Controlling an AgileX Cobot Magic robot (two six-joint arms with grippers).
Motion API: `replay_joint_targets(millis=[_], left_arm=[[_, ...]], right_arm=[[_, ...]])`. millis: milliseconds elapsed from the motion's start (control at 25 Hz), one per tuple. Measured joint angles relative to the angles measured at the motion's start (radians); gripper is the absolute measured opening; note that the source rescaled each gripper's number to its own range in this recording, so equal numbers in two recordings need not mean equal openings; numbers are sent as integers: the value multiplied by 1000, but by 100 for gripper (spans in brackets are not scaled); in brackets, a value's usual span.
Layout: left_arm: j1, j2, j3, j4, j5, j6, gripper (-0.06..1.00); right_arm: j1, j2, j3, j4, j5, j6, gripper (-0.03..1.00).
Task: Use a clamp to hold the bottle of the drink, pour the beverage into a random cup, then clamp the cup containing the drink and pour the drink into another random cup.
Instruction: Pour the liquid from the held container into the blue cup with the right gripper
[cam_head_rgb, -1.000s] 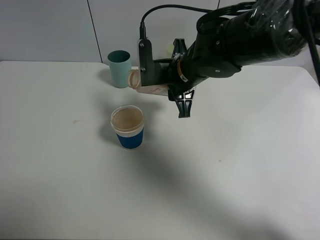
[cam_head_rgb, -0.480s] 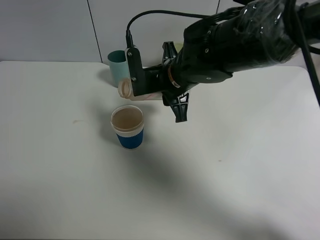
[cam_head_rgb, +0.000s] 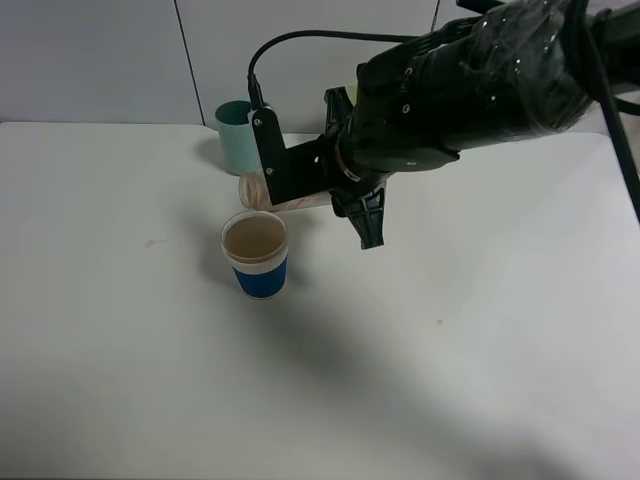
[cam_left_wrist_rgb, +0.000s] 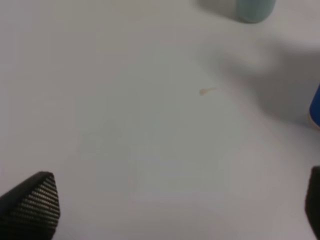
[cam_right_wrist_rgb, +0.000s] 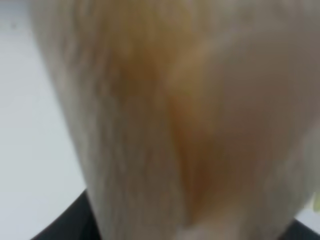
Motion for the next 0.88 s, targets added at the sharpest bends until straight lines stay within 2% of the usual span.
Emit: replay_joint_targets(millis=[200,880], left_arm=[[0,0,0,0,0,0,100],[0,0,0,0,0,0,100]], right_arm=[[3,0,0,-18,35,-25,4],[14,0,0,-72,36,-39,4]])
